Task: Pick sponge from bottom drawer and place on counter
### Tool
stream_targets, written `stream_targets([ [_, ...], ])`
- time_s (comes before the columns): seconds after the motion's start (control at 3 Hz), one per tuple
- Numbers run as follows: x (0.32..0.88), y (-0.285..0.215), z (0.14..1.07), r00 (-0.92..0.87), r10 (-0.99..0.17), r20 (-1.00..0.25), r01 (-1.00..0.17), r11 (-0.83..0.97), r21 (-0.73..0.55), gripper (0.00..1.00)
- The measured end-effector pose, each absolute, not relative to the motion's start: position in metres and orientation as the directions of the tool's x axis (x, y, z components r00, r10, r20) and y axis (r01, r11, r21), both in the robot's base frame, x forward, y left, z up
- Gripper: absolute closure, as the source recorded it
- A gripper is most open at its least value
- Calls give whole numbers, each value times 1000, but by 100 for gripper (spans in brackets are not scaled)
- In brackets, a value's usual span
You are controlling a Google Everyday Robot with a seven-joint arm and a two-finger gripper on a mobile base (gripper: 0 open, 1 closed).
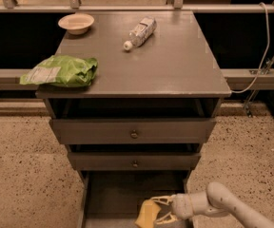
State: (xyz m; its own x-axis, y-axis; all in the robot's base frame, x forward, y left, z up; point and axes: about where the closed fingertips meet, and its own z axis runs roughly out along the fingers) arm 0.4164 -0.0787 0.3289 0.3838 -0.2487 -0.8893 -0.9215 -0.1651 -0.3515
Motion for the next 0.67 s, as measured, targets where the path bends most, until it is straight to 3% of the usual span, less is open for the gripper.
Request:
stream_targets([
  [0.33,395,-110,433,494,-149,-856,-869,-64,-491,100],
  [0.67,391,-125,527,585,-212,-783,-800,14,-600,100],
])
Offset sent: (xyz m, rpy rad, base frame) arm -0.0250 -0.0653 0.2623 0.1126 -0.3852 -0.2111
